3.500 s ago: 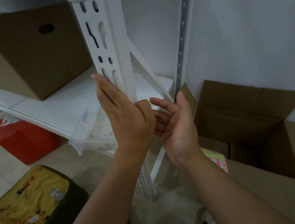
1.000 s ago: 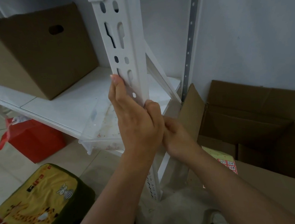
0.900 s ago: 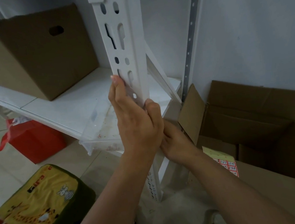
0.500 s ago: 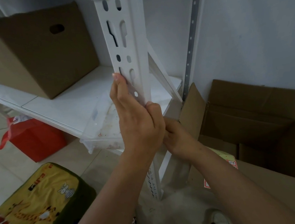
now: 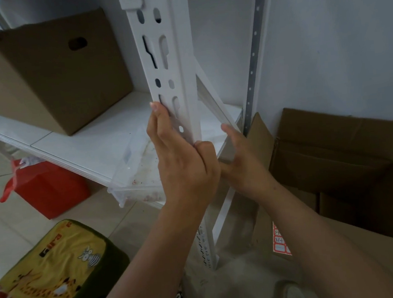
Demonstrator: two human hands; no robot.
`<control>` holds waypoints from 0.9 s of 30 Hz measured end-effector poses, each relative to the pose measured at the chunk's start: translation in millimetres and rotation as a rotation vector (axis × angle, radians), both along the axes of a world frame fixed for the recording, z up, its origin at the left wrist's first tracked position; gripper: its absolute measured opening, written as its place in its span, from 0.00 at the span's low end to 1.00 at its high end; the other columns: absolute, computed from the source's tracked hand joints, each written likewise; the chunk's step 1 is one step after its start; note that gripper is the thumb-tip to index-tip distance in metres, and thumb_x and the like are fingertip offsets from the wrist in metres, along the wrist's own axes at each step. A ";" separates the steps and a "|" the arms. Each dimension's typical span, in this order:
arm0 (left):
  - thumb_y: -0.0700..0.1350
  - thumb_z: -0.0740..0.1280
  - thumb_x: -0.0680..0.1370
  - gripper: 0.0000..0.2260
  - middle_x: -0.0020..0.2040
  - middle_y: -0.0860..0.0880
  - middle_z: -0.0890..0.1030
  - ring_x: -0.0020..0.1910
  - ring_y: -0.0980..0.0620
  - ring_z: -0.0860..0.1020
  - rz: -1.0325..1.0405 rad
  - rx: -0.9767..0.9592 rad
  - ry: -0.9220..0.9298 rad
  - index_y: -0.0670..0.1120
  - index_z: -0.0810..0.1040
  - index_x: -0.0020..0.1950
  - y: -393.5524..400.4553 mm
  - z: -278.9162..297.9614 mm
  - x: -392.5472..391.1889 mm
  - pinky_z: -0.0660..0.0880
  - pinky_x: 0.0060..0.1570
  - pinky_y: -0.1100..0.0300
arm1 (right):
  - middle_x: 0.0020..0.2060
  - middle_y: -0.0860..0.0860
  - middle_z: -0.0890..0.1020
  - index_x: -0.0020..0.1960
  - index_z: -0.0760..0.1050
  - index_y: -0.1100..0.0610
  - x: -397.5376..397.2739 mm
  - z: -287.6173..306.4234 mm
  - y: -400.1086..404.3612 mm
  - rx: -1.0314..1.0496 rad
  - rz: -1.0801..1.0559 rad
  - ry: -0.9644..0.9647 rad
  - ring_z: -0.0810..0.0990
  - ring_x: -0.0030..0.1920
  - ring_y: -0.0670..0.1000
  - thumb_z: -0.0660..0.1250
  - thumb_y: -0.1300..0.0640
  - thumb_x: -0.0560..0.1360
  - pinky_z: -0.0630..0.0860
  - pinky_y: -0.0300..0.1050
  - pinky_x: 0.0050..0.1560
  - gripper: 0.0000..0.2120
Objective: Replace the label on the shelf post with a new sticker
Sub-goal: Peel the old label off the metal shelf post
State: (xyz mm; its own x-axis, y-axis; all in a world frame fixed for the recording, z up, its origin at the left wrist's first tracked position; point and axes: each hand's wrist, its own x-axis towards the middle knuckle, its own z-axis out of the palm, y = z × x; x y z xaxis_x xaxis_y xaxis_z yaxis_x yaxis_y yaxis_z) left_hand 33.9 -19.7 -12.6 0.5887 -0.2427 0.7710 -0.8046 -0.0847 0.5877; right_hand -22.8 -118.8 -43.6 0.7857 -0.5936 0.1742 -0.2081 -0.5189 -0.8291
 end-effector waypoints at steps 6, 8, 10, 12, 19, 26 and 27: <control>0.44 0.55 0.74 0.30 0.73 0.41 0.58 0.70 0.50 0.64 -0.015 0.004 0.006 0.52 0.47 0.73 1.5 -0.5 0.6 0.73 0.57 0.71 | 0.77 0.42 0.44 0.76 0.39 0.44 7.9 -0.2 -8.6 -0.223 0.043 -0.077 0.45 0.77 0.45 0.69 0.35 0.67 0.49 0.44 0.69 0.51; 0.45 0.55 0.74 0.30 0.73 0.41 0.58 0.69 0.50 0.64 -0.016 0.007 0.008 0.52 0.47 0.73 1.7 -0.5 0.2 0.73 0.56 0.70 | 0.77 0.41 0.44 0.76 0.38 0.43 9.1 3.7 -12.4 -0.260 0.084 -0.081 0.45 0.76 0.43 0.68 0.33 0.67 0.50 0.44 0.70 0.51; 0.45 0.55 0.74 0.30 0.73 0.41 0.58 0.69 0.51 0.64 -0.018 0.008 0.013 0.52 0.47 0.73 1.8 -0.7 0.3 0.72 0.56 0.73 | 0.77 0.40 0.43 0.76 0.36 0.42 11.1 8.1 -15.4 -0.293 0.110 -0.040 0.44 0.74 0.39 0.66 0.31 0.66 0.48 0.42 0.69 0.51; 0.44 0.55 0.74 0.29 0.73 0.40 0.58 0.69 0.49 0.64 -0.017 0.011 0.010 0.51 0.47 0.73 1.7 -1.4 1.0 0.70 0.56 0.75 | 0.77 0.38 0.43 0.75 0.36 0.41 12.1 10.7 -16.3 -0.296 0.113 -0.019 0.46 0.74 0.40 0.65 0.31 0.65 0.49 0.42 0.68 0.51; 0.45 0.55 0.74 0.29 0.72 0.39 0.58 0.68 0.48 0.65 -0.021 0.001 0.024 0.52 0.48 0.73 0.8 -1.1 0.1 0.70 0.56 0.75 | 0.77 0.40 0.50 0.76 0.39 0.41 9.6 16.3 -14.9 -0.214 0.055 -0.027 0.54 0.75 0.46 0.67 0.31 0.62 0.56 0.42 0.66 0.53; 0.42 0.55 0.74 0.29 0.72 0.38 0.59 0.69 0.45 0.65 -0.021 -0.024 0.018 0.51 0.48 0.73 -0.6 -0.2 -0.1 0.71 0.59 0.70 | 0.77 0.44 0.56 0.77 0.48 0.44 -5.1 18.5 1.7 -0.115 0.027 -0.010 0.57 0.75 0.49 0.61 0.30 0.62 0.60 0.52 0.71 0.49; 0.42 0.55 0.74 0.29 0.72 0.38 0.59 0.69 0.45 0.64 -0.026 -0.029 0.018 0.51 0.49 0.73 -0.9 0.0 -0.3 0.71 0.59 0.70 | 0.76 0.44 0.58 0.76 0.51 0.45 -8.5 19.3 3.5 -0.104 0.048 0.012 0.58 0.75 0.49 0.59 0.30 0.61 0.61 0.51 0.71 0.47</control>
